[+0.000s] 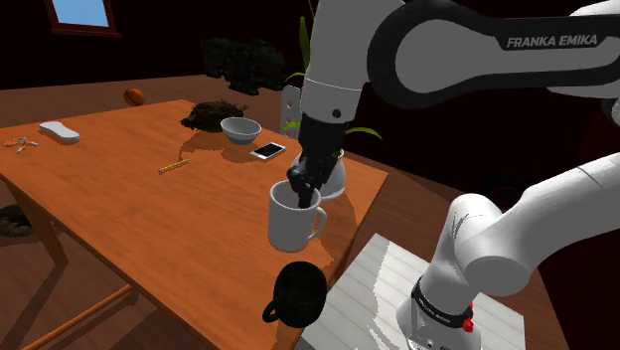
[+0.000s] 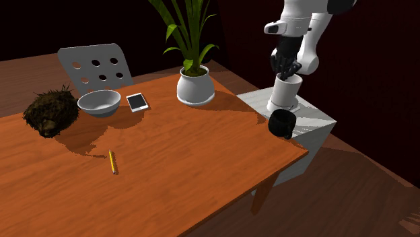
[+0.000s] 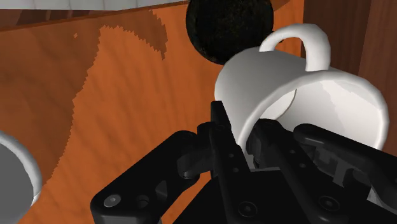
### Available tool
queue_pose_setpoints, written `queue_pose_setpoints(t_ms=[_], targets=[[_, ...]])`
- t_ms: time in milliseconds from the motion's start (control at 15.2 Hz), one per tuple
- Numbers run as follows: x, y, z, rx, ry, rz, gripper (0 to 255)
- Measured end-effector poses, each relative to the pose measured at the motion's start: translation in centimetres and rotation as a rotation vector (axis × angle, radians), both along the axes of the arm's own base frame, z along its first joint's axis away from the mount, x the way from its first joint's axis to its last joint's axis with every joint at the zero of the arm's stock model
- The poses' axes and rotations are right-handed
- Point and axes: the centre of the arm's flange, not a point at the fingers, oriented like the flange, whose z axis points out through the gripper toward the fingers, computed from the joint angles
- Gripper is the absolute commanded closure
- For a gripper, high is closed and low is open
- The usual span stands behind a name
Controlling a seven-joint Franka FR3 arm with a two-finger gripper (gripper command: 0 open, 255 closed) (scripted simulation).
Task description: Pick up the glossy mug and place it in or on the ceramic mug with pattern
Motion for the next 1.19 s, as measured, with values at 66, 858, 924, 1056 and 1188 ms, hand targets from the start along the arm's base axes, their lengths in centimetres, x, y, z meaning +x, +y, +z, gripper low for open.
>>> queue_pose_setpoints(t_ms=[66,858,924,1056,1188], targets=[[-1.2,0.6,0.1,0.000,0.000,0.000,255],[-5.6,1.3,-4.3,0.000,0.001,-0.001,255],[-5.7,1.2,-4.8,0.000,0.001,-0.001,255],[-5.7,1.3,-5.8,0.000,0.001,-0.001,255],[-5.7,1.2,-6.8,0.000,0.001,-0.001,255]])
